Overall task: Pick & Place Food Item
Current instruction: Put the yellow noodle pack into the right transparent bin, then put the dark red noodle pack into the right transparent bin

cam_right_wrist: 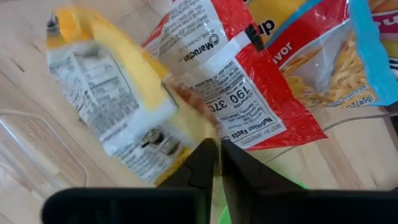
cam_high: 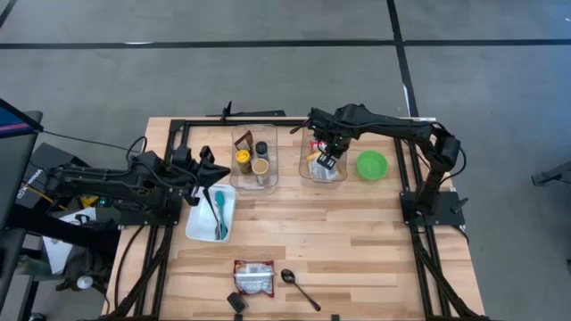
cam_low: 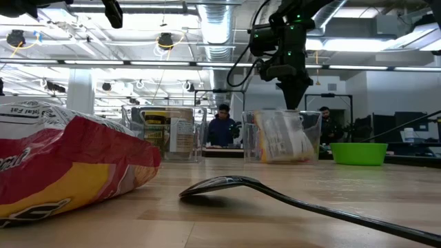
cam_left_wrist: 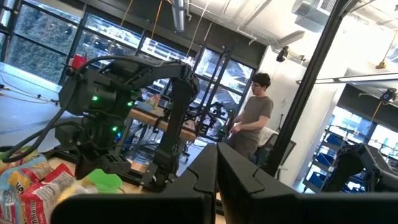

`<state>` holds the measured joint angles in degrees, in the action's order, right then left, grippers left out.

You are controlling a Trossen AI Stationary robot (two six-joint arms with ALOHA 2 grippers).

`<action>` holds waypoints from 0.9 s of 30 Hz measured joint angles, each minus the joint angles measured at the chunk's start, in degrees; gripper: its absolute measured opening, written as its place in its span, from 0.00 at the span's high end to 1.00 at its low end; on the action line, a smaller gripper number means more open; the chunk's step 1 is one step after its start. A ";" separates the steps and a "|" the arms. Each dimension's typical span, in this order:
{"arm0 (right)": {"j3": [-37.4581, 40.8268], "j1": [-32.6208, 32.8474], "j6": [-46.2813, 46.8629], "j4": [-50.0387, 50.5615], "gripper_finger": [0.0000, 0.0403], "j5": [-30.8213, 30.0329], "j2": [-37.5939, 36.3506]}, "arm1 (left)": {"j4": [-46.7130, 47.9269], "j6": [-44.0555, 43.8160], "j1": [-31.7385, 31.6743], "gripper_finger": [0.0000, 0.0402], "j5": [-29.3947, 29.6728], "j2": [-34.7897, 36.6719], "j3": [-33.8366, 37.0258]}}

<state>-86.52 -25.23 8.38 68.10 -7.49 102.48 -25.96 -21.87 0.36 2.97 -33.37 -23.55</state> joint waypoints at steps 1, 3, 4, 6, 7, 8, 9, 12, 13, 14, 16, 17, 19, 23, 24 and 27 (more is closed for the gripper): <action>0.00 0.00 0.00 0.00 0.92 -0.06 0.00 | 0.00 0.00 -0.01 0.99 0.00 0.00 -0.01; 0.00 0.00 0.00 0.00 0.89 -0.06 0.00 | -0.02 0.00 0.00 0.99 0.01 0.01 0.00; 0.00 0.00 0.00 0.00 0.87 -0.06 0.00 | 0.00 0.00 -0.02 0.99 -0.01 -0.01 -0.02; 0.00 -0.01 0.00 0.02 0.83 -0.06 0.00 | -0.02 0.00 0.00 0.99 0.01 0.01 0.00; 0.00 -0.02 -0.15 0.02 0.82 -0.09 0.00 | 0.00 0.00 0.00 0.99 0.01 0.01 0.00; 0.00 -0.05 -0.83 0.09 0.80 -0.17 0.00 | 0.00 0.00 -0.01 0.99 0.01 0.00 0.00; 0.00 -0.07 -1.67 0.31 0.79 -0.26 0.00 | -0.01 0.00 0.00 0.99 0.01 0.00 -0.01; -0.01 -0.07 -3.28 0.63 0.76 -0.53 0.00 | -0.01 0.00 -0.02 0.99 0.01 -0.01 -0.01; -0.15 -0.07 -3.71 0.70 0.76 -0.97 0.00 | 0.00 0.00 -0.02 0.99 0.00 0.00 0.00; -0.40 -0.07 -3.90 0.72 0.76 -1.84 0.00 | 0.00 0.00 -0.01 0.99 0.01 0.00 -0.01; -1.15 -0.04 -4.07 1.06 0.76 -3.43 0.00 | 0.00 0.00 0.00 0.99 0.00 0.01 0.00; -1.61 -0.07 -4.11 1.23 0.76 -3.85 0.00 | 0.00 0.00 -0.01 0.99 0.00 -0.01 0.00; -2.49 -0.07 -4.41 1.43 0.76 -5.02 -0.01 | 0.00 0.00 0.00 0.99 0.01 0.00 0.00; -4.23 -0.06 -4.50 1.85 0.76 -7.16 -0.02 | -0.01 0.00 -0.01 0.99 0.01 0.01 -0.01; -4.70 -0.04 -4.50 2.03 0.76 -8.07 -0.02 | 0.00 0.00 -0.01 0.99 0.01 0.00 0.00; -6.13 -0.02 -3.66 2.35 0.76 -11.60 -0.02 | 0.00 0.00 -0.02 0.99 0.00 0.01 -0.01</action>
<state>-92.65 -25.26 4.72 70.44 -19.10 102.45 -25.96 -21.87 0.34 2.97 -33.36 -23.56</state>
